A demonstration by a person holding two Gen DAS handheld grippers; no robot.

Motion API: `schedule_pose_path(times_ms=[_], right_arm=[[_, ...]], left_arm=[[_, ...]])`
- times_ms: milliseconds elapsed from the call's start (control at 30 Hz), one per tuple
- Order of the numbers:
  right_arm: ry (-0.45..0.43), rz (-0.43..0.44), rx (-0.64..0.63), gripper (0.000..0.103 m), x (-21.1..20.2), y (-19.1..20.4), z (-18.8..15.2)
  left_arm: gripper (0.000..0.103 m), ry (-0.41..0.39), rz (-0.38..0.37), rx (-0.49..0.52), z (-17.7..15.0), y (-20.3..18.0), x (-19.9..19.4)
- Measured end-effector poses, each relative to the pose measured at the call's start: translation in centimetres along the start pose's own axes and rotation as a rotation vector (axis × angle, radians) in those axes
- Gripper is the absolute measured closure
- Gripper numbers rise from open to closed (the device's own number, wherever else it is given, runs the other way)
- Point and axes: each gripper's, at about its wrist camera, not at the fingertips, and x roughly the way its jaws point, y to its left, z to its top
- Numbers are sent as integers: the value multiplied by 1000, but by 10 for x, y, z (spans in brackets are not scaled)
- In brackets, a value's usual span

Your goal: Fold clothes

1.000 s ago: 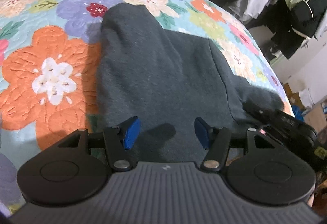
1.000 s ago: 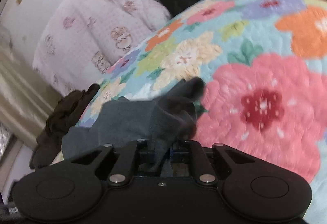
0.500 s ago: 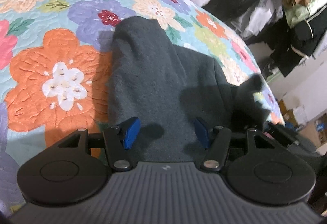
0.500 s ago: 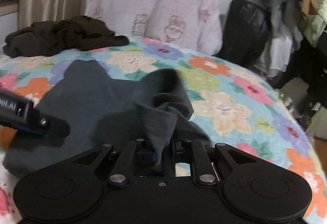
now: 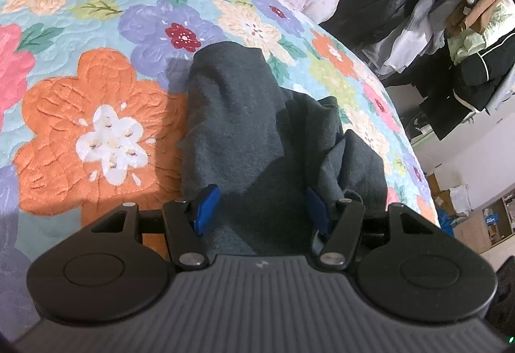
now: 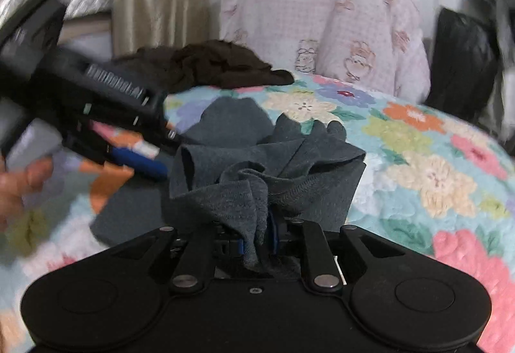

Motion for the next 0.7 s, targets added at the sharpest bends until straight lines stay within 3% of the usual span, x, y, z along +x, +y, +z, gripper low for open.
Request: schedule_pose_path(times_ms=[167, 300, 400, 533, 700], right_arm=[[12, -10, 93, 83, 8, 1, 8], [71, 27, -99, 78, 16, 32, 4], [138, 102, -95, 75, 16, 39, -3], [115, 162, 9, 63, 4, 29, -7], [73, 285, 186, 61, -9, 4, -4]], left_arm=[[44, -36, -59, -18, 5, 3, -8], [44, -31, -82, -28, 6, 4, -9], [44, -20, -95, -30, 6, 4, -9], [44, -16, -114, -22, 6, 3, -10], [44, -9, -116, -23, 7, 3, -10]])
